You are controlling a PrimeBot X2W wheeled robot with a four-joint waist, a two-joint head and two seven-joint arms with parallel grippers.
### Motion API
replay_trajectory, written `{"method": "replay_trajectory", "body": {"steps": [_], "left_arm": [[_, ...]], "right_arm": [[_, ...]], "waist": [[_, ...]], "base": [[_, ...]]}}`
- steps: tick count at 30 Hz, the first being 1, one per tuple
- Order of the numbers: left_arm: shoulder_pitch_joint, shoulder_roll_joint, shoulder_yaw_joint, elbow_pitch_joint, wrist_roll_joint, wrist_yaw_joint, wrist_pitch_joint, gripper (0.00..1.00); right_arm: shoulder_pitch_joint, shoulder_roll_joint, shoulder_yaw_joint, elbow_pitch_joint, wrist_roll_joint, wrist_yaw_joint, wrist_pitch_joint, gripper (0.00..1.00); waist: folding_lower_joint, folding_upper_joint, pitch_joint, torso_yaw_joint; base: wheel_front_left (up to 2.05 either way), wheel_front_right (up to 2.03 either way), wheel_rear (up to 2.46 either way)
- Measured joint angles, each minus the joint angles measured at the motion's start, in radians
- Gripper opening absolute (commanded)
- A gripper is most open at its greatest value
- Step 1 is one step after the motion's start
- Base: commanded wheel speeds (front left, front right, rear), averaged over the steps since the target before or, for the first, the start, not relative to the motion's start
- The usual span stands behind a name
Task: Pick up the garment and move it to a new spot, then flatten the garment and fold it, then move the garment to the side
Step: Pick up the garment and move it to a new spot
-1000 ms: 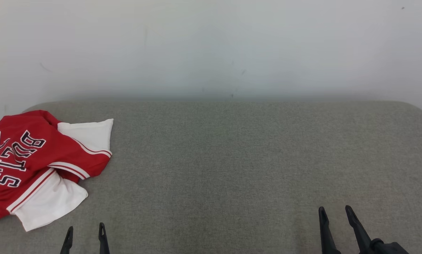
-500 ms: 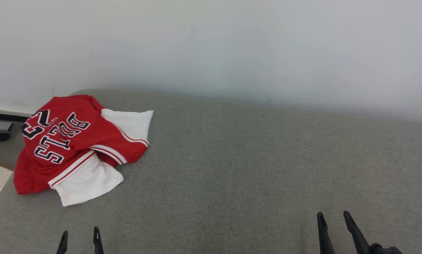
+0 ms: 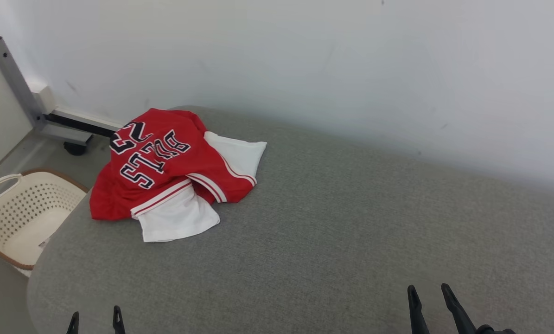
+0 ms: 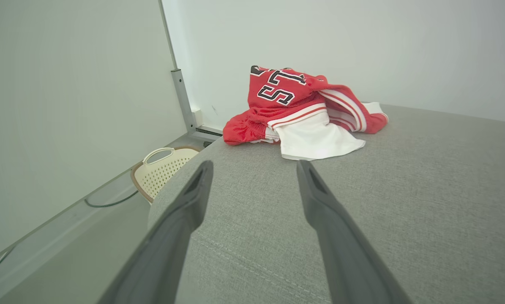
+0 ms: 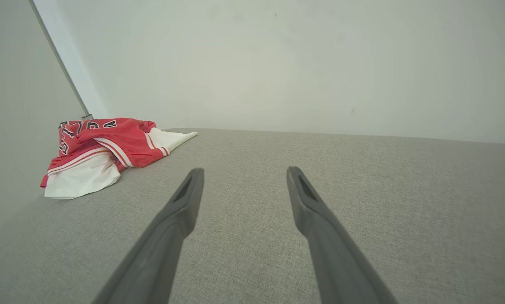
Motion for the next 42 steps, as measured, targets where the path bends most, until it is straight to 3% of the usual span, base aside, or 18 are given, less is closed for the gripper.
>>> {"method": "replay_trajectory", "body": {"steps": [9,21,32,42], "left_arm": [[0.012,-0.001,0.021,-0.01,-0.005,0.007,0.0,1.0],[0.019,-0.003,0.031,-0.017,-0.015,0.02,0.0,1.0],[-0.06,0.0,0.042,-0.012,-0.02,-0.005,0.0,1.0],[-0.319,0.045,0.116,0.128,-0.094,-0.057,0.0,1.0]], "right_arm": [[-0.002,0.0,0.016,0.001,-0.001,0.0,0.0,1.0],[-0.016,0.0,0.026,0.013,-0.008,0.0,0.0,1.0],[-0.007,0.0,0.02,0.002,-0.018,0.0,0.0,1.0],[-0.093,0.001,0.045,-0.019,-0.036,0.0,0.0,1.0]], "waist": [[-0.0001,0.0,-0.006,0.082],[0.0,0.0,0.0,0.09],[0.0,0.0,0.005,0.062],[0.0002,0.0001,0.062,-0.044]], "base": [[0.0,0.0,0.0],[0.0,0.0,0.0],[0.0,0.0,0.0],[0.0,0.0,0.0]]}}
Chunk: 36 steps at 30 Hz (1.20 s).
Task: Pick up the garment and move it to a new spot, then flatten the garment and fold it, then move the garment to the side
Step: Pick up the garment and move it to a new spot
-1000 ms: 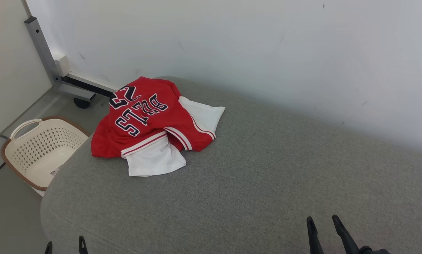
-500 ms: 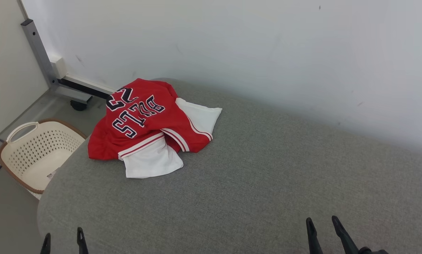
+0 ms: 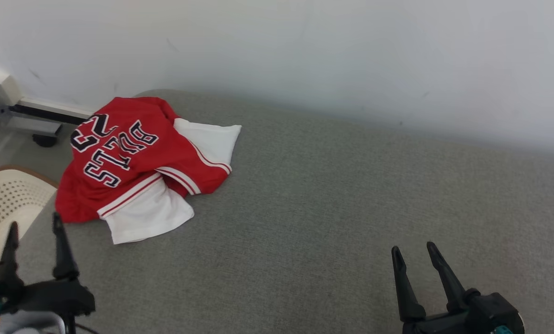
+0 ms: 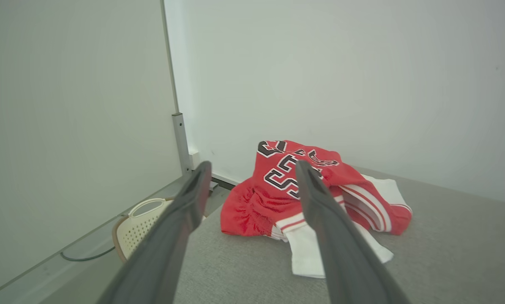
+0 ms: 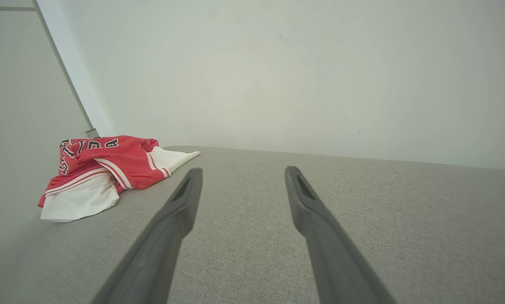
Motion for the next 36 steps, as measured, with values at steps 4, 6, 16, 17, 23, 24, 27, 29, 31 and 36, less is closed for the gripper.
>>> {"method": "replay_trajectory", "body": {"steps": [4,6,16,17,23,24,27,29,31,36], "left_arm": [[-0.116,0.054,0.033,0.096,-0.014,-0.017,0.0,1.0],[-0.166,0.062,0.043,0.136,-0.026,-0.018,0.0,1.0],[-0.352,0.14,0.101,0.375,-0.059,-0.018,0.0,1.0],[-0.368,0.151,0.109,0.404,-0.067,-0.02,0.0,1.0],[-0.478,0.212,0.134,0.589,-0.112,-0.027,0.072,1.0],[-0.492,0.224,0.137,0.606,-0.118,-0.03,0.074,1.0],[-0.536,0.266,0.151,0.679,-0.132,-0.024,0.124,1.0],[-0.548,0.284,0.159,0.737,-0.137,-0.015,0.179,1.0],[-0.552,0.294,0.164,0.782,-0.154,-0.008,0.211,1.0],[-0.577,0.322,0.178,0.841,-0.17,0.01,0.221,1.0]], "right_arm": [[-0.049,0.001,0.002,-0.017,-0.005,0.0,0.0,1.0],[-0.064,0.0,0.0,-0.021,-0.006,0.0,0.0,1.0],[-0.096,-0.001,-0.027,-0.027,-0.008,0.0,0.0,1.0],[-0.098,-0.001,-0.027,-0.027,-0.009,0.0,0.0,1.0],[-0.126,-0.001,-0.022,-0.032,-0.008,0.0,0.0,1.0],[-0.135,-0.001,-0.019,-0.034,-0.006,0.0,0.0,1.0],[-0.155,-0.001,-0.015,-0.036,0.002,0.0,0.0,1.0],[-0.153,-0.001,-0.013,-0.033,0.005,0.0,0.0,1.0],[-0.153,-0.002,-0.013,-0.031,0.008,0.0,0.0,1.0],[-0.153,-0.002,-0.016,-0.028,0.008,0.0,0.0,1.0]], "waist": [[0.0,0.0,0.037,-0.061],[0.0001,0.0,0.057,-0.093],[0.0001,0.0001,0.167,-0.262],[0.0001,0.0001,0.176,-0.275],[0.0001,0.0001,0.232,-0.333],[0.0001,0.0001,0.241,-0.341],[0.0001,0.0001,0.261,-0.368],[0.0001,0.0001,0.27,-0.386],[0.0,0.0001,0.277,-0.402],[-0.0001,0.0001,0.284,-0.43]], "base": [[0.0,0.0,0.0],[0.0,0.0,0.0],[0.0,0.0,0.0],[0.0,0.0,0.0],[0.0,0.0,0.0],[0.0,0.0,0.0],[0.0,0.0,0.0],[0.0,0.0,0.0],[0.0,0.0,0.0],[0.0,0.0,0.0]]}}
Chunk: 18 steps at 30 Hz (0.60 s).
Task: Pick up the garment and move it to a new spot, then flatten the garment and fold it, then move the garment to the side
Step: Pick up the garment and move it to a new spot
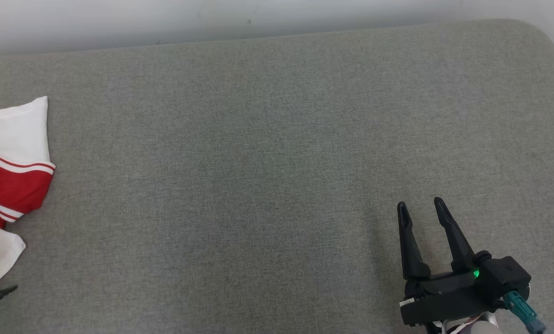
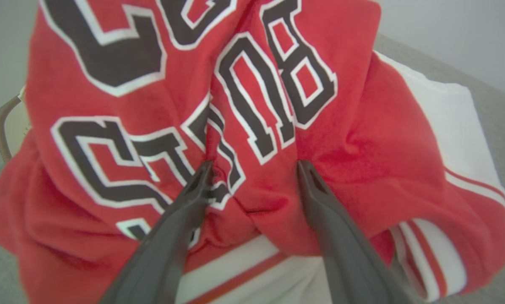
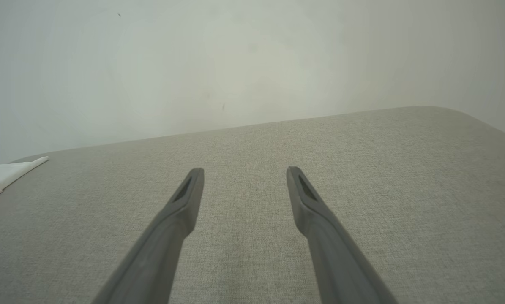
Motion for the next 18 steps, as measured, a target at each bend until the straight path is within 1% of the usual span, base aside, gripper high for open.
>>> {"method": "replay_trajectory", "body": {"steps": [1,2,3,5,10,13,16,18], "left_arm": [[-0.005,0.002,-0.001,0.011,-0.002,0.002,0.004,1.0],[-0.007,0.005,-0.003,0.019,-0.001,0.003,0.007,0.34],[-0.009,0.006,-0.005,0.026,-0.001,0.003,0.007,0.0],[-0.011,0.007,-0.011,0.037,-0.001,0.001,0.006,0.0],[-0.025,0.012,-0.025,0.038,0.001,-0.015,-0.056,0.0],[-0.035,0.016,-0.013,0.001,-0.015,-0.029,-0.149,0.0],[-0.044,0.006,-0.016,-0.044,-0.021,-0.048,-0.193,0.0],[-0.046,-0.015,-0.016,-0.091,-0.029,-0.06,-0.208,0.0]], "right_arm": [[0.0,0.0,-0.002,0.001,0.0,0.0,0.0,1.0],[0.0,0.0,-0.003,0.001,-0.001,0.0,0.0,1.0],[0.0,0.0,-0.007,0.002,-0.001,0.0,0.0,1.0],[0.0,0.0,-0.01,0.002,-0.007,0.0,0.0,1.0],[0.0,0.001,-0.015,0.004,-0.011,0.0,0.0,1.0],[0.002,0.0,-0.019,0.005,-0.011,0.0,0.0,1.0],[0.007,0.0,-0.026,0.007,-0.008,0.0,0.0,1.0],[0.017,0.0,-0.031,0.007,-0.007,0.0,0.0,1.0]], "waist": [[0.0,0.0,0.0,-0.003],[0.0001,0.0,0.0,-0.003],[0.0001,0.0,-0.001,-0.003],[0.0,0.0,-0.003,0.001],[0.0,0.0,-0.017,0.012],[0.0,0.0,-0.03,0.019],[0.0,0.0,-0.045,0.027],[0.0,0.0,-0.055,0.033]], "base": [[0.0,0.0,0.0],[0.0,0.0,0.0],[0.0,0.0,0.0],[0.0,0.0,0.0],[0.0,0.0,0.0],[0.0,0.0,0.0],[0.0,0.0,0.0],[0.0,0.0,0.0]]}}
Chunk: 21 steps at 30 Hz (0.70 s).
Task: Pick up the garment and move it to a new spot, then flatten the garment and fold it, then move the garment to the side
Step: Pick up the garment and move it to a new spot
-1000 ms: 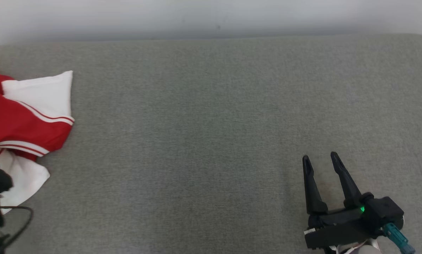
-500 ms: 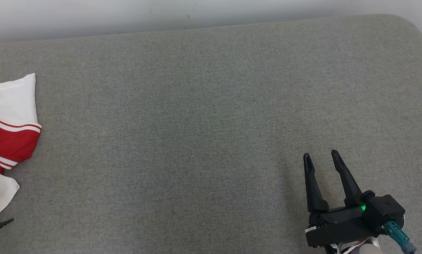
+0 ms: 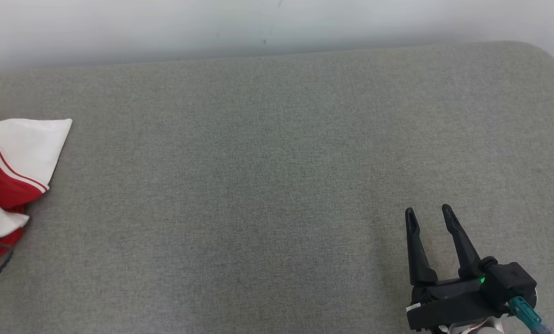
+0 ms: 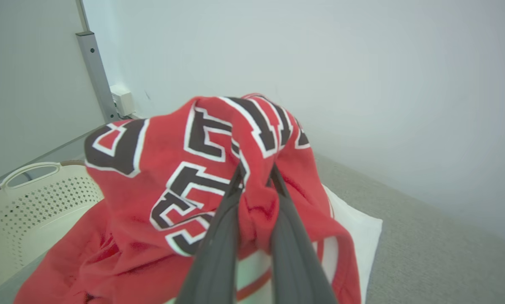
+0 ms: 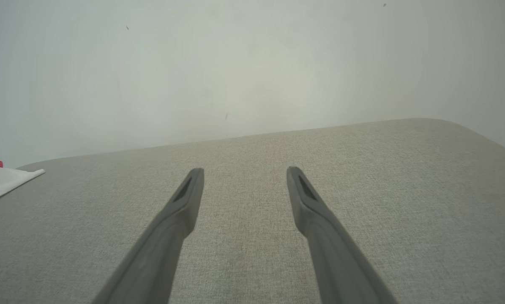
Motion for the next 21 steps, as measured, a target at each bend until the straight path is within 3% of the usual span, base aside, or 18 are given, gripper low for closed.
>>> {"method": "replay_trajectory", "body": {"steps": [13,21], "left_arm": [[0.018,-0.19,-0.168,-0.538,0.02,-0.021,-0.007,0.0],[0.024,-0.289,-0.285,-0.777,-0.018,-0.025,0.093,0.0]], "right_arm": [[0.026,0.0,0.007,0.006,0.01,0.0,0.0,1.0],[0.028,0.0,0.019,0.012,0.027,0.0,0.0,1.0]], "waist": [[-0.0001,-0.0001,-0.057,-0.016],[-0.0001,-0.0001,-0.069,-0.07]], "base": [[0.0,0.0,0.0],[0.0,0.0,0.0]]}}
